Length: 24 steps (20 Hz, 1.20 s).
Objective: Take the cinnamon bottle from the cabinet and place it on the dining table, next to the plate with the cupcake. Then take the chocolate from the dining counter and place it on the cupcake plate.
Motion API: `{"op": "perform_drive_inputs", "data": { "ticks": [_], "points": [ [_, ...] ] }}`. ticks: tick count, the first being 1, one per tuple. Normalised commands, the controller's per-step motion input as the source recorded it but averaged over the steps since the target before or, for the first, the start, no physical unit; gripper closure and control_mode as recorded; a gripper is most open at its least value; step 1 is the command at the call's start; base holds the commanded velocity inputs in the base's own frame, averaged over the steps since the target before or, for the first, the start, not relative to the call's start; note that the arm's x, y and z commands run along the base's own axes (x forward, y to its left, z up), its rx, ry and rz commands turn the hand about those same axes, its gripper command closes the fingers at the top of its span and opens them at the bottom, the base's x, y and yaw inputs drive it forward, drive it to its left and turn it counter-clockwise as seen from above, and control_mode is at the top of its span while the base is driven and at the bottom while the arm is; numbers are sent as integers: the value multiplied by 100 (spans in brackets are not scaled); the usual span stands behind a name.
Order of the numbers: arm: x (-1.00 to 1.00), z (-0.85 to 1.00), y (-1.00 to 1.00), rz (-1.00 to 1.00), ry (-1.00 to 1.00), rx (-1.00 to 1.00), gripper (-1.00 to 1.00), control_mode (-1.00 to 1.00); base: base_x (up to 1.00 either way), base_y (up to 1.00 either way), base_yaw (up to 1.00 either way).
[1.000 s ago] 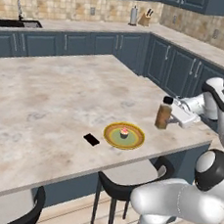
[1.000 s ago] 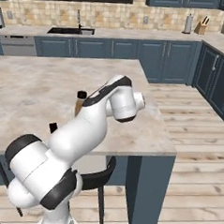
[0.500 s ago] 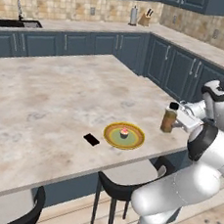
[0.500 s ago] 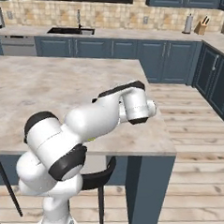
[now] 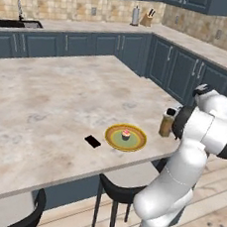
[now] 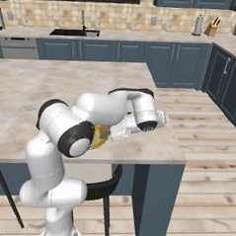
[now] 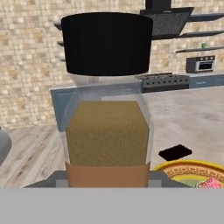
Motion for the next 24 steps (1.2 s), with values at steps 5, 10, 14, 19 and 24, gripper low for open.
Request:
{"op": "perform_drive_inputs", "data": {
  "ticks": [5, 10, 14, 19, 24],
  "points": [
    [38, -30, -16, 0, -6, 0, 100, -100, 0, 0, 0],
    [35, -27, -4, 0, -11, 0, 100, -100, 0, 0, 0],
    [37, -22, 0, 0, -13, -1, 100, -100, 0, 0, 0],
    [25, -17, 2, 0, -9, -9, 100, -100, 0, 0, 0],
    [23, -15, 13, 0, 0, -16, 100, -100, 0, 0, 0]
  ]
}}
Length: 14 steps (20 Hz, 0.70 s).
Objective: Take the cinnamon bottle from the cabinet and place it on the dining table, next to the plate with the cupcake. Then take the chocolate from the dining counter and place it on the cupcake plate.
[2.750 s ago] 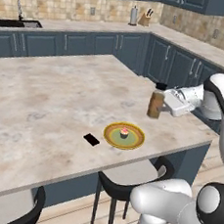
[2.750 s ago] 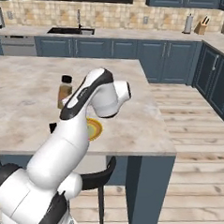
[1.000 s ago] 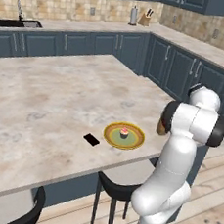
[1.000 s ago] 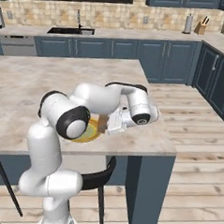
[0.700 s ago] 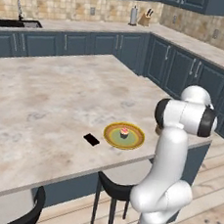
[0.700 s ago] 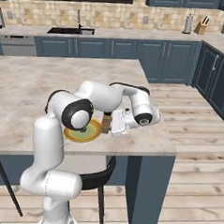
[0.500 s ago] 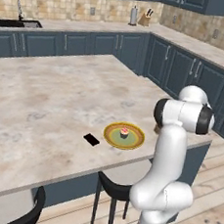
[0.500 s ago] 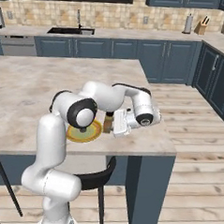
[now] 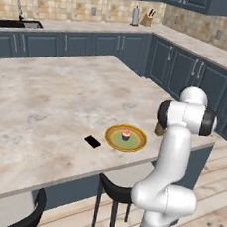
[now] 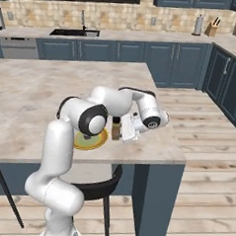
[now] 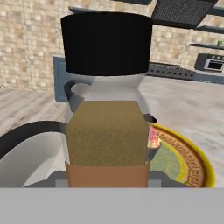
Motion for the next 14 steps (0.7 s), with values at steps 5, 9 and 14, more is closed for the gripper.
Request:
{"op": "perform_drive_inputs", "data": {
  "ticks": [5, 9, 14],
  "points": [
    [24, -20, 5, -4, 2, -4, 100, -100, 0, 0, 0],
    [24, -29, 0, -4, 9, 7, 100, -100, 0, 0, 0],
    [30, -33, 0, -1, 11, 9, 100, -100, 0, 0, 0]
  ]
}}
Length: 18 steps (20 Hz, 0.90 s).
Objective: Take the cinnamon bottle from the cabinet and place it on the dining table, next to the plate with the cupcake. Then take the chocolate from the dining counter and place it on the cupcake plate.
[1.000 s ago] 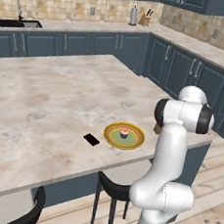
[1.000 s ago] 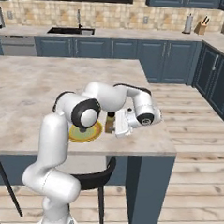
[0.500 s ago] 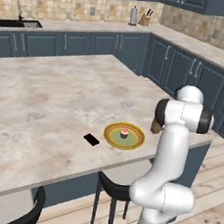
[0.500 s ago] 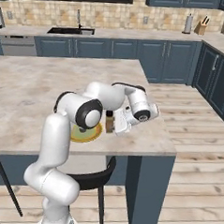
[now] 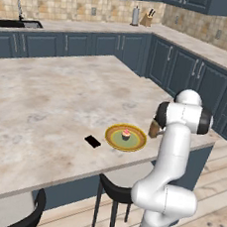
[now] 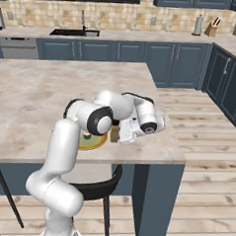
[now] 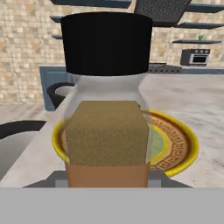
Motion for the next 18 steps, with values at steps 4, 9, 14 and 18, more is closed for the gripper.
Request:
{"op": "perform_drive_inputs", "data": {
  "ticks": [4, 9, 14, 18],
  "points": [
    [39, -23, -3, 0, 6, 1, 100, -100, 0, 0, 0],
    [31, -23, 0, 0, 0, -5, 100, -100, 0, 0, 0],
    [31, -29, 0, 0, 0, -10, 100, -100, 0, 0, 0],
    [33, -29, 0, 0, -3, -4, 100, -100, 0, 0, 0]
  ]
}}
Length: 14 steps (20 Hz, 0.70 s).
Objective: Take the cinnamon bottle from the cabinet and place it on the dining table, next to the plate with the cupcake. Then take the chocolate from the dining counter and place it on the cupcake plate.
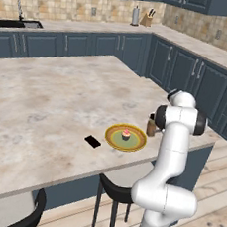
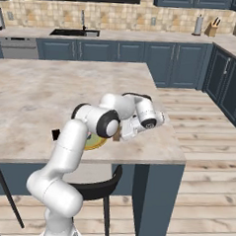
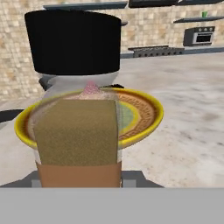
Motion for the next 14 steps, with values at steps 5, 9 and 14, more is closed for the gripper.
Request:
{"op": "perform_drive_inputs", "data": {
  "ticks": [5, 9, 14],
  "points": [
    [21, -33, 0, 0, -12, -2, 100, -100, 0, 0, 0],
    [11, -38, 0, 0, -18, -1, 100, -100, 0, 0, 0],
    [12, -40, 0, 0, -15, -1, -100, -100, 0, 0, 0]
  ]
}}
